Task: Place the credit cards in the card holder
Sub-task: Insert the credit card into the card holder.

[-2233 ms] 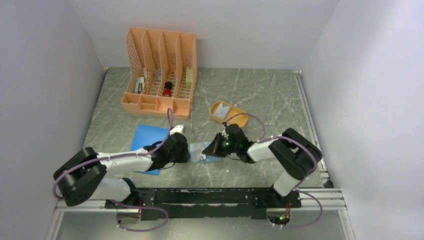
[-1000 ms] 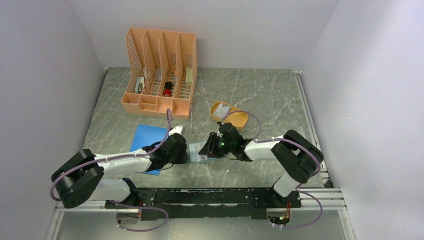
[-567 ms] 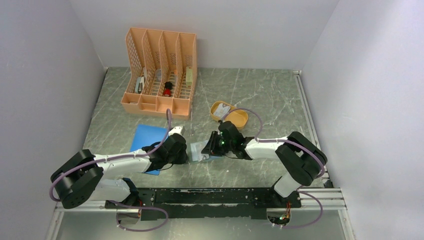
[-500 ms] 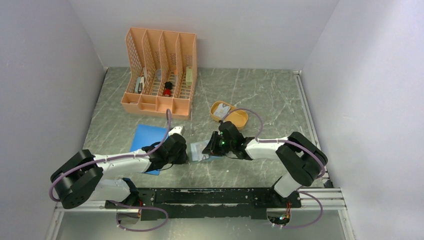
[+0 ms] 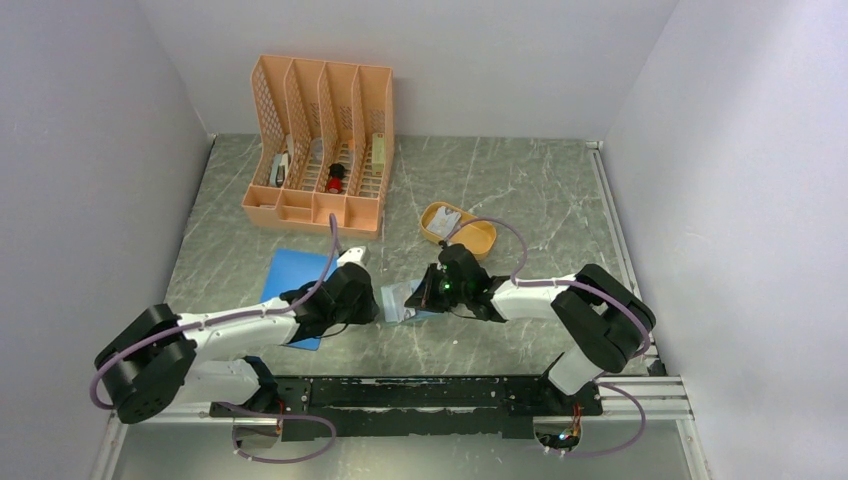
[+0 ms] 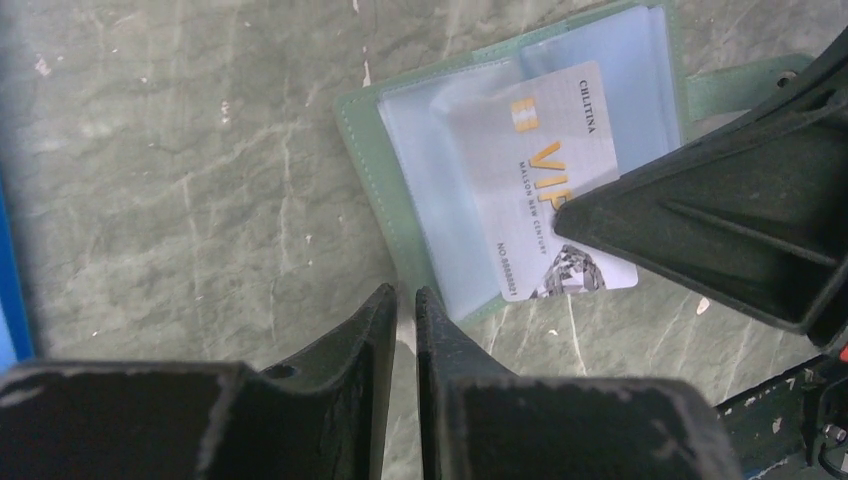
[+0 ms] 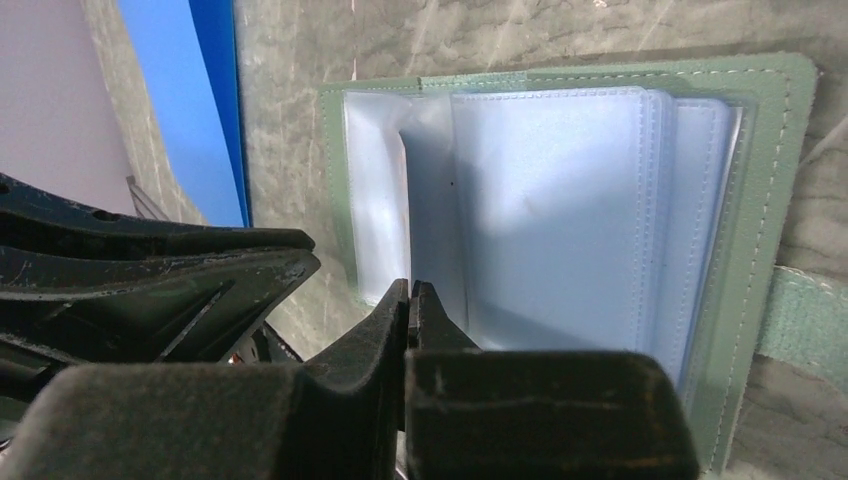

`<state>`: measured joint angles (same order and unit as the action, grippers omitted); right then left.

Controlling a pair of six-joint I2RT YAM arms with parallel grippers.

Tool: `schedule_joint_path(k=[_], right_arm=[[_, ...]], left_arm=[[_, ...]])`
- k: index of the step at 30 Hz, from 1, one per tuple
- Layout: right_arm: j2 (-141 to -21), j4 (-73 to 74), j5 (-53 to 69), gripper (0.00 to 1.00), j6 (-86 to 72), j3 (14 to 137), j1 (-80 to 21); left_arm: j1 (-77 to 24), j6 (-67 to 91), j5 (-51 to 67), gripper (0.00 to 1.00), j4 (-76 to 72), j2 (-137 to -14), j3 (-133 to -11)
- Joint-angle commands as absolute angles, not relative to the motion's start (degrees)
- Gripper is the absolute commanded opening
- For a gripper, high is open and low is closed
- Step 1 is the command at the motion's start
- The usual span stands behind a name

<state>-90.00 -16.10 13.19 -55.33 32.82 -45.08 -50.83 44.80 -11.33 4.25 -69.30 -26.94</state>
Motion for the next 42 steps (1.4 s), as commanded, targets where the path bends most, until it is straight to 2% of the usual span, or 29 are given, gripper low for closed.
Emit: schedule_joint_path(k=[1,15,25,33,42], right_arm=[[-90.36,-16.33,11.38,0.00,-55.34,31.22,-44.89],[-91.91,-18.29,12.30,0.00,-55.19,30.11,-44.32],[-91.54,-21.98,12.96,0.00,-56.15,28.07,-43.28],[-92.42,-25.18,14.14,0.00,-57.25,27.28,-41.88],[-95.74,-26.90,17.01,0.00,-56.42,29.48,-41.80]], left_arm=[[-51.02,44.56,-9.71,0.18,0.64,-73.27,-29.63],[-51.06,45.57,-6.87,0.18,-8.29,-69.48,-26.66],[-51.05,46.90,-7.57,0.12,-4.43,-81.47,-29.18],[-51.05,47.02,-8.12,0.05,-3.00,-83.64,-29.23],[-51.06,46.72,-7.46,0.05,-2.92,-83.68,-29.38]])
